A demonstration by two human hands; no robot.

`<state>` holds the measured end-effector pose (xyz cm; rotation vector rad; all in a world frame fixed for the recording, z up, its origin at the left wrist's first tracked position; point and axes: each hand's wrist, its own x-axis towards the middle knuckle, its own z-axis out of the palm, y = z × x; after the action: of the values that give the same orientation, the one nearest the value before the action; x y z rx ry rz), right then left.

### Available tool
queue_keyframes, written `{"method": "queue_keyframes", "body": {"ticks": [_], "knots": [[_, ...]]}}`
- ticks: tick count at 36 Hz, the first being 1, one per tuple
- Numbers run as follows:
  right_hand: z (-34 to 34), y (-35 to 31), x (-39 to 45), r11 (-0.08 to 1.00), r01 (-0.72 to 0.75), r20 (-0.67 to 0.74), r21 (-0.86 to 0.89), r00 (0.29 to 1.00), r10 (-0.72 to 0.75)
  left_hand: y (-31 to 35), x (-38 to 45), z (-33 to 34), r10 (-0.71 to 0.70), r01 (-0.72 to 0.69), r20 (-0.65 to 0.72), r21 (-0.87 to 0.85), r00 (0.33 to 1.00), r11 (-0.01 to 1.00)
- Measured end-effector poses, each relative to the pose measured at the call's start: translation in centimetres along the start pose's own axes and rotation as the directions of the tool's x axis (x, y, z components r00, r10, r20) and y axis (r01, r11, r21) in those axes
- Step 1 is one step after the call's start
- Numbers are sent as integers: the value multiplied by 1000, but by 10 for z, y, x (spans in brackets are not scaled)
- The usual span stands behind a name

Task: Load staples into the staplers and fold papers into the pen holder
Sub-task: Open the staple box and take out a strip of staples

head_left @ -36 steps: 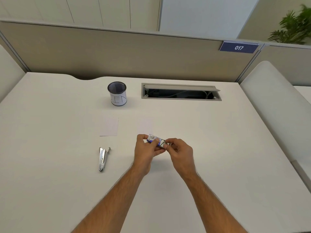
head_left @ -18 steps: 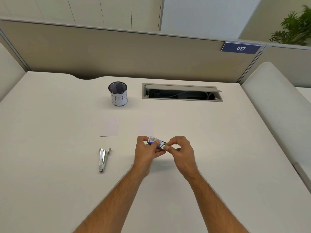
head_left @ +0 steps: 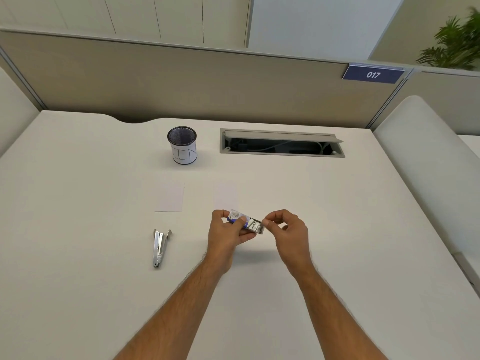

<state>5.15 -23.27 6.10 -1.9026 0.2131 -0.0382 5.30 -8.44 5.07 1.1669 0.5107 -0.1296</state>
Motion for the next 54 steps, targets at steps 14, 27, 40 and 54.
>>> {"method": "queue_keyframes", "body": {"ticks": [14, 27, 40, 54], "knots": [[3, -6, -1, 976, 115, 28, -185, 993, -112, 0, 2, 3, 7, -7, 21, 5, 1000, 1000], [-11, 2, 9, 697, -201, -65, 689, 940, 335, -1, 8, 2, -20, 20, -5, 21, 1000, 1000], [-4, 20, 1, 684, -482, 345, 548, 875, 339, -3, 11, 5, 20, -21, 8, 90, 1000, 996], [1, 20, 6, 813, -397, 291, 425, 911, 292, -11, 10, 3, 58, -65, 43, 195, 997, 979]]}}
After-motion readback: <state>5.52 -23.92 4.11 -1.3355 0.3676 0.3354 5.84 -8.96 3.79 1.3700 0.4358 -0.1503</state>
